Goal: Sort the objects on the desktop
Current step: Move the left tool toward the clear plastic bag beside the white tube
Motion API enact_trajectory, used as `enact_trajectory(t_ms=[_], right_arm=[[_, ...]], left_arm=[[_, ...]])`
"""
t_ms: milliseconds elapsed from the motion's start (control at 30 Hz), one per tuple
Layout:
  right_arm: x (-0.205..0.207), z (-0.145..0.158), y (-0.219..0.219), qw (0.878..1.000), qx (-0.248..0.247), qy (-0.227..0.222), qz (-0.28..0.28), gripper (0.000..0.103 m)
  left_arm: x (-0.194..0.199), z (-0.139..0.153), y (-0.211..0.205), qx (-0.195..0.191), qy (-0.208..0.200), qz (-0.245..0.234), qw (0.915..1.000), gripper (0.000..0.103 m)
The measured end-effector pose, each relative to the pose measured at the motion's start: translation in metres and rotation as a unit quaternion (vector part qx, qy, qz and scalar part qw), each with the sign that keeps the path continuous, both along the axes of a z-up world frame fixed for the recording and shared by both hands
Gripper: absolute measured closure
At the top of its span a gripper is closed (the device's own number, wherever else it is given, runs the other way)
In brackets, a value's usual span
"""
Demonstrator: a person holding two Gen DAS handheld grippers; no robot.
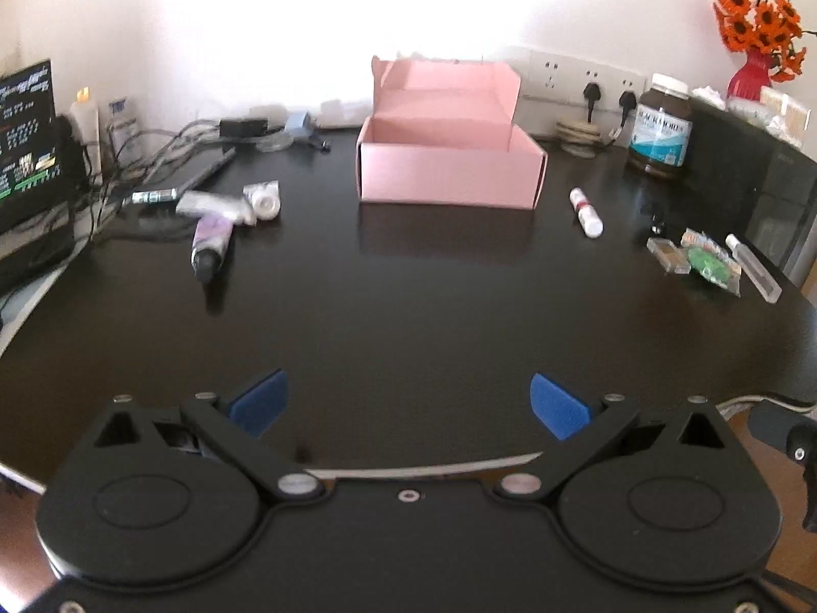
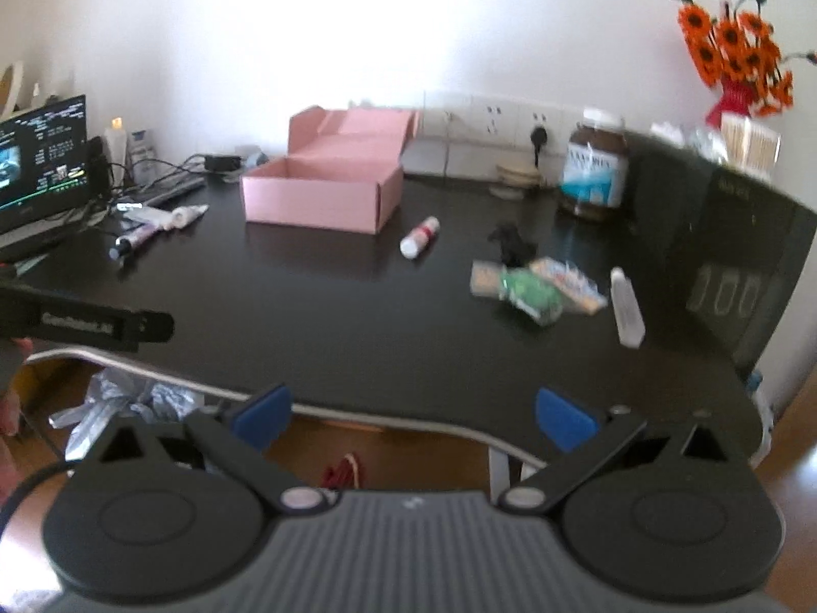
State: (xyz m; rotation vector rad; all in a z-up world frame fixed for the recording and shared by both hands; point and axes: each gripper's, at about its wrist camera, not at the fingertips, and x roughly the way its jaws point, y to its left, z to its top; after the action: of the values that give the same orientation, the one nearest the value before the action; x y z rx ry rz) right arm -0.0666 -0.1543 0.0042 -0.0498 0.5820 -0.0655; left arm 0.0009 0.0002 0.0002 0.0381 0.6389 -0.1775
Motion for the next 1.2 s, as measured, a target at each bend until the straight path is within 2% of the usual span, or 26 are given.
enact_trajectory(t_ms=[200, 300, 367, 433, 500, 600, 667, 767, 933, 1100, 1200], right_arm=[[0.015, 0.007, -0.003, 1.000, 0.004, 0.006, 0.010, 0.001], [0.024, 0.006, -0.005, 1.000, 0.006, 0.024, 0.017, 0.001], [0.029, 0.006, -0.007, 0.999, 0.010, 0.020, 0.023, 0.001], [0.032, 0.007, -0.008, 1.000, 0.006, 0.004, 0.029, 0.001], [0.038, 0.010, -0.008, 0.999, 0.001, -0.016, 0.032, 0.001], [0.054, 0.016, -0.010, 0.998, 0.026, -0.030, 0.043, 0.001], [0.068, 0.020, -0.014, 0.996, 0.056, -0.030, 0.057, 0.001], [0.087, 0.024, -0.017, 0.994, 0.081, -0.031, 0.060, 0.001], [0.104, 0.030, -0.019, 0.996, 0.062, -0.043, 0.045, 0.001], [0.115, 0.031, -0.021, 0.997, 0.052, -0.042, 0.045, 0.001], [0.124, 0.033, -0.020, 0.998, 0.043, -0.041, 0.038, 0.001]], left_arm=[[0.018, 0.001, 0.002, 0.010, -0.003, -0.008, 0.9999, 0.000], [0.030, -0.001, 0.005, -0.008, 0.022, -0.026, 0.9994, 0.000], [0.038, -0.002, 0.007, -0.014, 0.046, -0.028, 0.9985, 0.000], [0.048, -0.002, 0.010, -0.011, 0.051, -0.028, 0.9982, 0.000], [0.047, -0.002, 0.010, -0.006, 0.040, -0.029, 0.9988, 0.000], [0.055, 0.003, 0.014, 0.005, 0.036, -0.028, 0.9989, 0.000], [0.065, 0.004, 0.017, 0.009, 0.058, -0.031, 0.9978, 0.000], [0.074, 0.006, 0.020, 0.018, 0.042, -0.040, 0.9981, 0.000], [0.099, 0.015, 0.024, 0.048, 0.003, -0.018, 0.9987, 0.000], [0.138, 0.019, 0.035, 0.007, 0.013, -0.022, 0.9996, 0.000], [0.150, 0.022, 0.032, 0.015, -0.029, -0.019, 0.9993, 0.000]])
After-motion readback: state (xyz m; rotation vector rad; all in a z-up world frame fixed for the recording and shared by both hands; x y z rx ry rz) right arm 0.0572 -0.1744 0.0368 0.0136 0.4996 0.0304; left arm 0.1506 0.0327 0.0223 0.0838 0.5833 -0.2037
